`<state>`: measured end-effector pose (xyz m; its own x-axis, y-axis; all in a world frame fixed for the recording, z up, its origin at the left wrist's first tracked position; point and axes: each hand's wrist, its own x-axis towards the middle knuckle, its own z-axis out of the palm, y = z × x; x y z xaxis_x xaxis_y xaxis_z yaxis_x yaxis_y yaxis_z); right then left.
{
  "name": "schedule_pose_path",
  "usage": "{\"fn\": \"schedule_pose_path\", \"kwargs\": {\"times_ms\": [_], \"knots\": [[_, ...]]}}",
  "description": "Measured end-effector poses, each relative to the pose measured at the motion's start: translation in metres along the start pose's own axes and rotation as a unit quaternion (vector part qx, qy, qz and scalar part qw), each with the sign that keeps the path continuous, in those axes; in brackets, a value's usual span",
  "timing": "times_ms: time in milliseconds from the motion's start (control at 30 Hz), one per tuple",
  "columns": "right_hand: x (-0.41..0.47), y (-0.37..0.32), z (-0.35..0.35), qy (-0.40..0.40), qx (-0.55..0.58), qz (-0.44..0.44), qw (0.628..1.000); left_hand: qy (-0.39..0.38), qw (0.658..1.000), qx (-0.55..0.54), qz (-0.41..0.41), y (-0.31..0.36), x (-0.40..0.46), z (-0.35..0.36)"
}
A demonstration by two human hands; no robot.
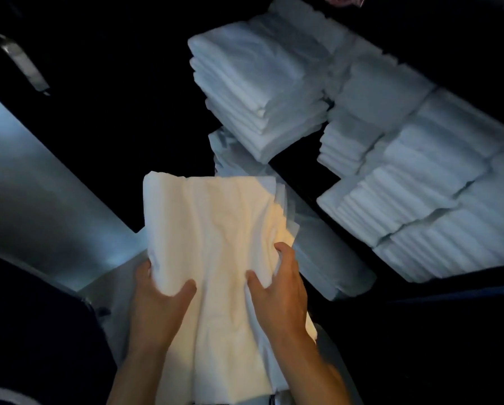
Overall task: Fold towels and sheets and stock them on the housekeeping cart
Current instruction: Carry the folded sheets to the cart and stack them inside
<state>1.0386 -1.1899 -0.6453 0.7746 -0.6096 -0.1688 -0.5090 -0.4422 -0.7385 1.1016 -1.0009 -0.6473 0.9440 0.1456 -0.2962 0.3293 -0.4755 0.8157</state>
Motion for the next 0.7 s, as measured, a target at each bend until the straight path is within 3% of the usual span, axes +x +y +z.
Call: {"fn": "schedule_pose_path", "kwargs": {"times_ms": [367, 567, 700], "knots": [[0.06, 0.109, 0.093, 0.074, 0.014, 0.003, 0.997, 0.022, 0.996, 0.005, 0.089, -0.096, 0.083, 0.101], [0.081, 0.159, 0.097, 0.143, 0.079, 0.001, 0.987, 0.006, 0.987, 0.037, 0.159, -0.105, 0.103, 0.148], [0.095, 0.186, 0.089, 0.231, 0.101, -0.017, 0.968, -0.005, 0.975, 0.025, 0.219, -0.092, 0.103, 0.187]]}}
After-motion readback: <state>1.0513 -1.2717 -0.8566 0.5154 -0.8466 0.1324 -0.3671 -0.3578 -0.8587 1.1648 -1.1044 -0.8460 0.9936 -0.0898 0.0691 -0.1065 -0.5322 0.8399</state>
